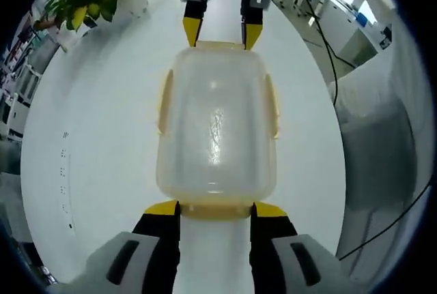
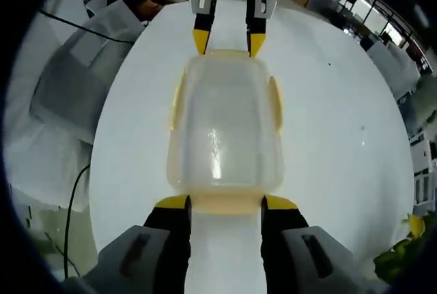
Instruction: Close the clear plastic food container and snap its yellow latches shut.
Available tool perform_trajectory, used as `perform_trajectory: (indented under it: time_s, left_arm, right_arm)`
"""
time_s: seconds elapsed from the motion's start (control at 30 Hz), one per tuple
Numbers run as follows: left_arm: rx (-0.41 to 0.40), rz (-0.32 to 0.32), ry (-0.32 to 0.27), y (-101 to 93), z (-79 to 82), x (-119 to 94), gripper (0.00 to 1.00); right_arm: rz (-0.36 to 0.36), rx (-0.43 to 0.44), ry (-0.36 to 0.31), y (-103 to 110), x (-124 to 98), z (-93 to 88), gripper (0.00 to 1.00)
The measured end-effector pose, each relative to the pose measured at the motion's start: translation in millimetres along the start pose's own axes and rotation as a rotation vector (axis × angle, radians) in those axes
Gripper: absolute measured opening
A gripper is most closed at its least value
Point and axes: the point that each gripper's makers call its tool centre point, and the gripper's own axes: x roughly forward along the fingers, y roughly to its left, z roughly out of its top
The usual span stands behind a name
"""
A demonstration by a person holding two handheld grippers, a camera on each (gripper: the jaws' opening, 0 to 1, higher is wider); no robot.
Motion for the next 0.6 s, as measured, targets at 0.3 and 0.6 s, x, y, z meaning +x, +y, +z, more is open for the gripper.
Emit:
perform_trajectory:
  time_s: [0.3,0.6]
  left_arm:
    - [0.001,-0.013,0.016,-1.7,-0.7,2.5,0.33]
    - [-0.006,-0.022,0.041,-3.7,-3.8,9.7,0.34]
  right_arm:
    - [0.01,0.005,0.005,1.5,5.4,-1.3,0.37]
    - [0.021,-0.003,0.023,2.1,5.9,-0.8,0.37]
